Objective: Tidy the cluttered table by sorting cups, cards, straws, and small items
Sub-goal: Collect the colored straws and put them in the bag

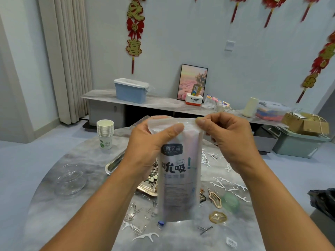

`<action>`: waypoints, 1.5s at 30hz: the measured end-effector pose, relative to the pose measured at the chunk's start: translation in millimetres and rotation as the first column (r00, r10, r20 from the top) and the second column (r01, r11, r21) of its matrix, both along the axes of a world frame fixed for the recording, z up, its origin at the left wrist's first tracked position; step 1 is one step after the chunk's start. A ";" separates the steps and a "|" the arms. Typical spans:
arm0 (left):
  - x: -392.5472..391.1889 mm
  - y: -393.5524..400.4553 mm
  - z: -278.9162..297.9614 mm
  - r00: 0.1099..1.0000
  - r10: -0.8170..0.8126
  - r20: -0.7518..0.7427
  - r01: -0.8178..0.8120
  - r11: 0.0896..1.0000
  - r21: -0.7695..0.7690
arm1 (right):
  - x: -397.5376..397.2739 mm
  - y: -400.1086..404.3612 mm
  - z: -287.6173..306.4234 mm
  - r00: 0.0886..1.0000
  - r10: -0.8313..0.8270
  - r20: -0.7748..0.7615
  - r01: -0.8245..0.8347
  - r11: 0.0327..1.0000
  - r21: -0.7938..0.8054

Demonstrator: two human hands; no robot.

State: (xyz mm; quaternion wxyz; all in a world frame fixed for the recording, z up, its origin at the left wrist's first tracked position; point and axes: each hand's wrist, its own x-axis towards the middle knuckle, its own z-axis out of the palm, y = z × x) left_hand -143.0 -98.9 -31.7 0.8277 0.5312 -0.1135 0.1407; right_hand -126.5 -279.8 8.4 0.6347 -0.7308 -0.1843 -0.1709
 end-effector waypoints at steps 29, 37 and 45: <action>8.2 -4.1 -38.9 0.978 -0.158 -0.137 0.170 0.982 0.077 | 18.4 -4.0 -19.7 0.965 -0.001 -0.262 0.098 0.929 0.356; 0.9 -27.9 -87.1 0.908 -0.130 -0.397 0.303 0.859 0.412 | 28.8 -11.5 -35.7 0.909 0.029 -0.416 0.175 0.879 0.443; 22.8 -6.4 -78.2 0.843 -0.161 -0.513 0.108 0.985 -0.132 | 15.3 -7.4 -90.0 0.596 0.177 -0.783 -0.429 0.895 -0.124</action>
